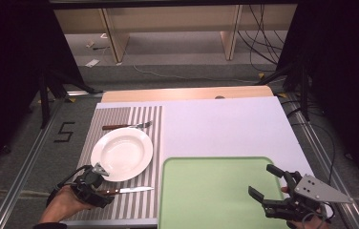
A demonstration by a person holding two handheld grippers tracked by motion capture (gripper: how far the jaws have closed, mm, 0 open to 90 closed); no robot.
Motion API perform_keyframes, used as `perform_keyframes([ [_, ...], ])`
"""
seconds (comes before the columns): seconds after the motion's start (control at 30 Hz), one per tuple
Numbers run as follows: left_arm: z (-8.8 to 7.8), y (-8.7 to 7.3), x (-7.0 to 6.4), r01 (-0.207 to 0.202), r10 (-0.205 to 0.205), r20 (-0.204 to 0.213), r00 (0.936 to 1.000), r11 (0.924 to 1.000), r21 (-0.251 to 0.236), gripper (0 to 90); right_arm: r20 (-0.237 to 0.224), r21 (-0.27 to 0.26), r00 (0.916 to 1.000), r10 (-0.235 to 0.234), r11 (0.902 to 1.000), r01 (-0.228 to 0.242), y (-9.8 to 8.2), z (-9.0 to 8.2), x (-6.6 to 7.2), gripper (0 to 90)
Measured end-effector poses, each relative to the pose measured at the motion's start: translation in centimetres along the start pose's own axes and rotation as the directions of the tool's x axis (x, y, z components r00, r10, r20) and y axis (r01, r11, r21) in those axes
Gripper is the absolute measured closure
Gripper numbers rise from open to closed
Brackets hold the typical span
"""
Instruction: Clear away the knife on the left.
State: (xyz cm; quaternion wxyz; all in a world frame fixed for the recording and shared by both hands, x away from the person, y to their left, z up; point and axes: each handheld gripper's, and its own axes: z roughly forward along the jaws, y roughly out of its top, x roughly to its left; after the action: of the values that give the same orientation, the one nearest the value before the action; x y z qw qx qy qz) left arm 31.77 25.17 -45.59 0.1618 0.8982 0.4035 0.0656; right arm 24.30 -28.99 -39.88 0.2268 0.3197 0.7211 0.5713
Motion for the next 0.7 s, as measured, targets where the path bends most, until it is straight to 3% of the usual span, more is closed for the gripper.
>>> perform_keyframes([
  [0.5, 1.3, 0.8, -0.2, -0.022, 0.021, 0.031, 0.9993, 0.9993, 0.031, 37.6, -0.006, 0.003, 1.0000, -0.004, 1.0000, 0.004, 0.0, 0.1, 0.1, 12.4],
  [0.7, 1.2, 1.2, -0.5, -0.023, 0.022, 0.021, 0.9995, 0.9971, 0.073, 50.1, -0.008, 0.006, 1.0000, -0.006, 1.0000, 0.006, 0.0, 0.1, 0.1, 12.3],
])
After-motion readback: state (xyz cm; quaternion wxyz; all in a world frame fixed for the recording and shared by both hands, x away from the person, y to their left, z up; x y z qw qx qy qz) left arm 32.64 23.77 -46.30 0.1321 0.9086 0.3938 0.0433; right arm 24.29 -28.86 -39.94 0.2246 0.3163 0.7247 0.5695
